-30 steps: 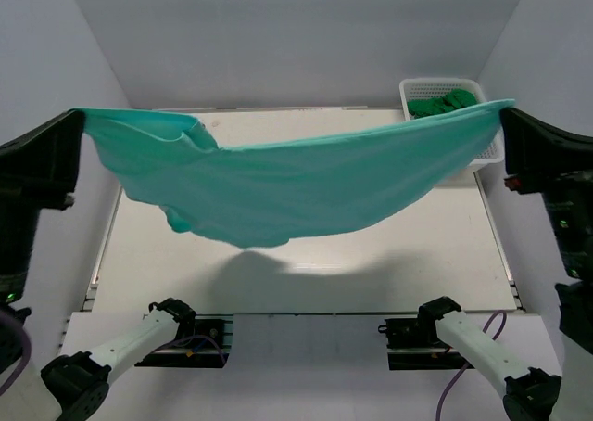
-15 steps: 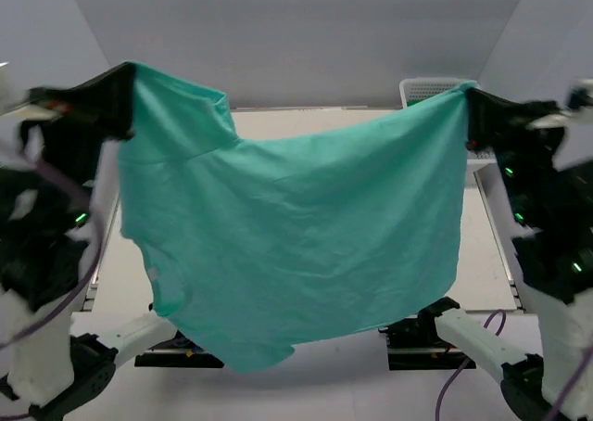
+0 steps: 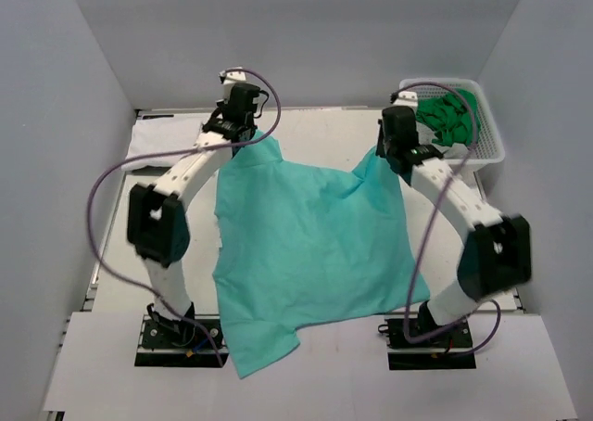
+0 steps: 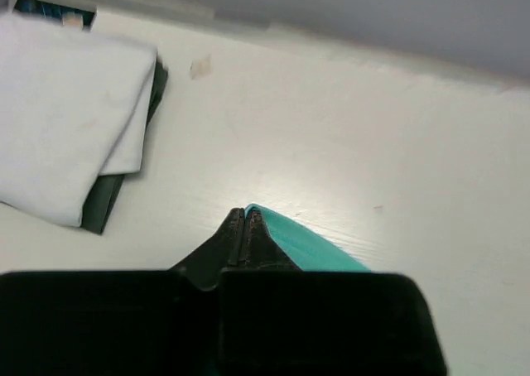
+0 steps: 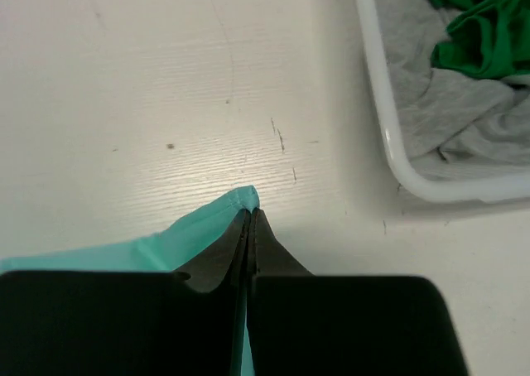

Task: Fold and stack the t-shirts
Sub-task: Flatten out the tshirt

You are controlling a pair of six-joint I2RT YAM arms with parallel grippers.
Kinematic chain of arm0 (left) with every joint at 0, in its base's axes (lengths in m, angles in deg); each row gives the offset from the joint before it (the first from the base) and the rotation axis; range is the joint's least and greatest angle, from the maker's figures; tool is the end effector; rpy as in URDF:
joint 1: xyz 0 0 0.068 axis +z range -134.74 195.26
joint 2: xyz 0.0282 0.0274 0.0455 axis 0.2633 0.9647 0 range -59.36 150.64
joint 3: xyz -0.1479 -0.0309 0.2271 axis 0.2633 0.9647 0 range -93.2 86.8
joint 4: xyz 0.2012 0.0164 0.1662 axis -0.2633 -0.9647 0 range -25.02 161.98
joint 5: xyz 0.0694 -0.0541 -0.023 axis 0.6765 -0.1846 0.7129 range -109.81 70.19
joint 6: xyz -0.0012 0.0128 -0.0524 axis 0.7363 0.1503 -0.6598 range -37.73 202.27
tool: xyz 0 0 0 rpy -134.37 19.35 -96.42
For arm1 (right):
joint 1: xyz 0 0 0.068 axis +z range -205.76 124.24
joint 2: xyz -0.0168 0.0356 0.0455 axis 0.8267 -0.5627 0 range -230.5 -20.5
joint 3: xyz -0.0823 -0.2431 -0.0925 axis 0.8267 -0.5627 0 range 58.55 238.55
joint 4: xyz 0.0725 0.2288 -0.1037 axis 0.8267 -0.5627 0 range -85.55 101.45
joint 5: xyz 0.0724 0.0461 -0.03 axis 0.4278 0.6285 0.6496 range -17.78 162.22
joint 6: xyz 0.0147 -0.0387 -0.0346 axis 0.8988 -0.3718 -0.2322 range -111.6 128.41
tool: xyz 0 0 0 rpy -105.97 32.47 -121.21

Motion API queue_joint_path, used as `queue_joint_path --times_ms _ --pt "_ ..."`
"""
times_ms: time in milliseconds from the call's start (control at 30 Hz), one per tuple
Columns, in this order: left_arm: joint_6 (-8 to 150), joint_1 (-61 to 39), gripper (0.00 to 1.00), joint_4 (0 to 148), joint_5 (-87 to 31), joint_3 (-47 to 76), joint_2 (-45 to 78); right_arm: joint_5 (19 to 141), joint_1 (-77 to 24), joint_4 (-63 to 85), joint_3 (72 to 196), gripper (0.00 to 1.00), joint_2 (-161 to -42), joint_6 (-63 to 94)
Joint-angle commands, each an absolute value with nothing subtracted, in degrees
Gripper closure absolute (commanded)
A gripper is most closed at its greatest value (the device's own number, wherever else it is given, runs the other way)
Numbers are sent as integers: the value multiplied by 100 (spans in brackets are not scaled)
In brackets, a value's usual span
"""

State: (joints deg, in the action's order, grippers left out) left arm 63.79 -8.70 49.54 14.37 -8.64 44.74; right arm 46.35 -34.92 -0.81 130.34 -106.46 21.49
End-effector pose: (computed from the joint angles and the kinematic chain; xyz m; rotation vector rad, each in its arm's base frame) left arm 0.3957 -0.1541 0.3386 -0.2495 2.0005 0.1631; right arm 0.3313 0.1095 0.3279 0.1462 1.9781 -0.0763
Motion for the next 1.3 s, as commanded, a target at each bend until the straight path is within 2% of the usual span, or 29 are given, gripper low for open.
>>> queue_joint_path --times_ms 0,67,133,167,200,233,333,367,433,667,867,1000,1100,1167,1267 --pt "6277 -540 100 4774 1614 -1580 5214 4575 -3659 249 13970 100 -11773 2185" --pt "5899 -338 100 3703 1369 -2355 6335 4681 -3721 -355 14422 100 -12435 2238" --pt "5609 -214 75 3000 1263 -3612 6946 4577 -3721 -803 15196 83 -13111 2273" --pt "5608 -153 57 2527 1201 -4207 7158 4568 -3730 -1102 15354 63 -13194 2299" --pt "5608 -152 18 2400 1149 -4370 7378 4567 -3721 -1227 15591 57 -13352 2273" --pt "5704 -152 0 2399 1026 -4371 7380 4646 -3730 -1429 15680 40 -13397 2221" --pt "5984 -152 0 2871 851 -3785 6716 4795 -3730 -1396 15523 12 -13092 2159" --pt "5986 -152 0 3134 849 -3330 6503 5057 -3695 -1378 15297 10 -12985 2168" --pt "5986 -152 0 3321 586 -2888 6081 5226 -3677 -1334 15102 10 -12564 2203" --pt "5802 -293 0 3190 25 -858 4604 6395 -3590 -754 13127 10 -11360 2466" --pt "5380 -293 0 3734 -513 943 3961 6457 -3563 -684 12518 10 -11305 2589" --pt "5379 -293 0 3787 -522 780 4511 6492 -3563 -622 12464 10 -11664 2677" --pt "5379 -162 0 3665 -479 -26 5093 6396 -3607 -613 12552 10 -11945 2756" --pt "5379 -161 0 3429 186 -432 5743 6212 -3581 -709 12683 10 -12139 2765" --pt "5379 -39 0 3042 190 -1398 6657 6219 -3581 -771 12824 10 -12473 2800"
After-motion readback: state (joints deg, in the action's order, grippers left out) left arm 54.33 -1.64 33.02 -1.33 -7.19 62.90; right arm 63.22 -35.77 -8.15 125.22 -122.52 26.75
